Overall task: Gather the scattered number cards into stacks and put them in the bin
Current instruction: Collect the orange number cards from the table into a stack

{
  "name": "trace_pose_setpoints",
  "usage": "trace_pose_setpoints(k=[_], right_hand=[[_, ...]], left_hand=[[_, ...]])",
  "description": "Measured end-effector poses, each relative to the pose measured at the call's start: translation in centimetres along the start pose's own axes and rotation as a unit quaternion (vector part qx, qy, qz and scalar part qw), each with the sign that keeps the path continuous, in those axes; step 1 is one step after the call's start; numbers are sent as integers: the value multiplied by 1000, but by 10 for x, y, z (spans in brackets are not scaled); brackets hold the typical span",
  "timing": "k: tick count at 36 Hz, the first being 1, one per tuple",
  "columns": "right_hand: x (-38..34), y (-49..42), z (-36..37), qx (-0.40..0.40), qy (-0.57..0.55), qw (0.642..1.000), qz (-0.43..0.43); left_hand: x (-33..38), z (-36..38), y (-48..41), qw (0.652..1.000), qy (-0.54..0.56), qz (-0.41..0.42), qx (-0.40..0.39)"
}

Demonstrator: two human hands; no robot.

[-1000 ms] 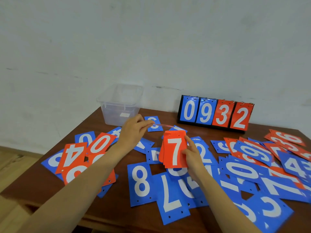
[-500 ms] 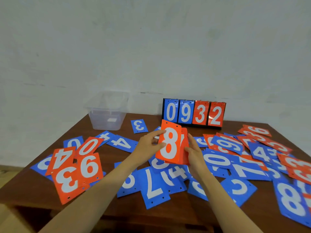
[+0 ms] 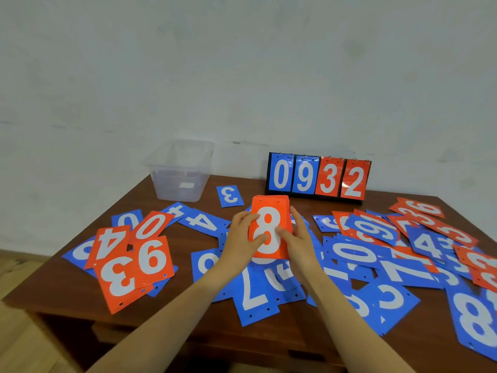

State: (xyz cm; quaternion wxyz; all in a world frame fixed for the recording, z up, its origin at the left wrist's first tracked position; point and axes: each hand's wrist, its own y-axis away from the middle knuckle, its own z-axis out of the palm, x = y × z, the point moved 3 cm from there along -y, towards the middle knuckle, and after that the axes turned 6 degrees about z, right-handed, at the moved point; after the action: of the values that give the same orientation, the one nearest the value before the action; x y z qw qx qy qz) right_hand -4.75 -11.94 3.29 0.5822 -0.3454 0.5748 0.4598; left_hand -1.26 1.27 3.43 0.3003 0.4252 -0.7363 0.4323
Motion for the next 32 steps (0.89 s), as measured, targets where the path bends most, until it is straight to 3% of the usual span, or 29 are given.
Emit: trace_pose_setpoints(k=[9, 13, 16, 22, 32], right_hand=[[15, -14, 54, -39, 8, 998, 50], [23, -24, 83, -63, 26, 996, 64], [27, -31, 104, -82, 39, 993, 75], [37, -46, 138, -96, 41, 990, 91], [54, -66, 156, -93, 45, 987, 122]], left_hand=[[-48, -67, -3, 996, 9, -88, -1], [-89, -116, -14, 987, -99, -119, 33], [-121, -148, -23, 969, -194, -149, 14], [-166, -184, -44, 899, -368, -233, -47], [-189, -175, -66, 863, -411, -279, -90]])
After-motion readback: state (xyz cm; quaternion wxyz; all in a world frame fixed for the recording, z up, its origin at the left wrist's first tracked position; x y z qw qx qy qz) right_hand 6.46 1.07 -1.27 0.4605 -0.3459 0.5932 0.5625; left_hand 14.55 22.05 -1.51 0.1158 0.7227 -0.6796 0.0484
